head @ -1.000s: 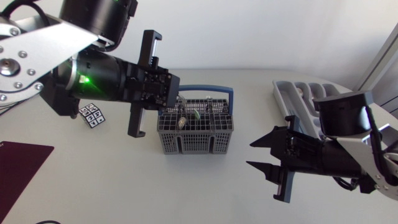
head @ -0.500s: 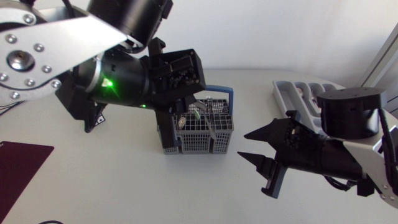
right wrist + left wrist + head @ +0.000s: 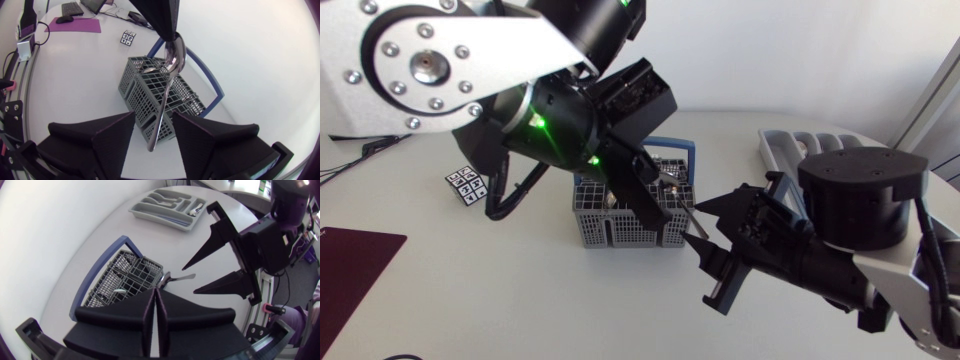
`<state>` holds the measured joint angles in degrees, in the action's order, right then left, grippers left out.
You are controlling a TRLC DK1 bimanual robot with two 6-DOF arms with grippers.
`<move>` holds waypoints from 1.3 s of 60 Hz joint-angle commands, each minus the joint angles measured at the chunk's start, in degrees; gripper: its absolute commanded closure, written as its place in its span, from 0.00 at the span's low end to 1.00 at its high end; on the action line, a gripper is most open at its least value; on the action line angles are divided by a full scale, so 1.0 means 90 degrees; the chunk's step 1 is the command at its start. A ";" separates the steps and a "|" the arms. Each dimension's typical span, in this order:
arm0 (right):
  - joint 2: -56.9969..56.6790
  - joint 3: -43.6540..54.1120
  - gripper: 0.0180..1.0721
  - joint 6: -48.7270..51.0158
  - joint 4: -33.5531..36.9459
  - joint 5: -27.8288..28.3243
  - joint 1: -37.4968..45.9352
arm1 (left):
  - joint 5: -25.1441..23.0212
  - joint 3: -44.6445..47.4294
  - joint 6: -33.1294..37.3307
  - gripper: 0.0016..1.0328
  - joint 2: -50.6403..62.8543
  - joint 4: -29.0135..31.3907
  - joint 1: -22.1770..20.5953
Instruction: Transfer all utensils from the basket to the drawer tray.
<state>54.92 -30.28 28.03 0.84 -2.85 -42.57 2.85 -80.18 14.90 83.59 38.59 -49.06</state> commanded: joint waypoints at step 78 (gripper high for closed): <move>0.1076 -0.0219 0.95 -0.0058 -0.1295 -0.1705 -0.0612 | -0.1499 -0.0583 -0.1968 0.97 0.0702 0.0517 0.0646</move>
<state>63.46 -31.11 27.03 -10.55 -17.89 -47.68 -9.87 -83.64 -1.54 88.90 42.65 -43.22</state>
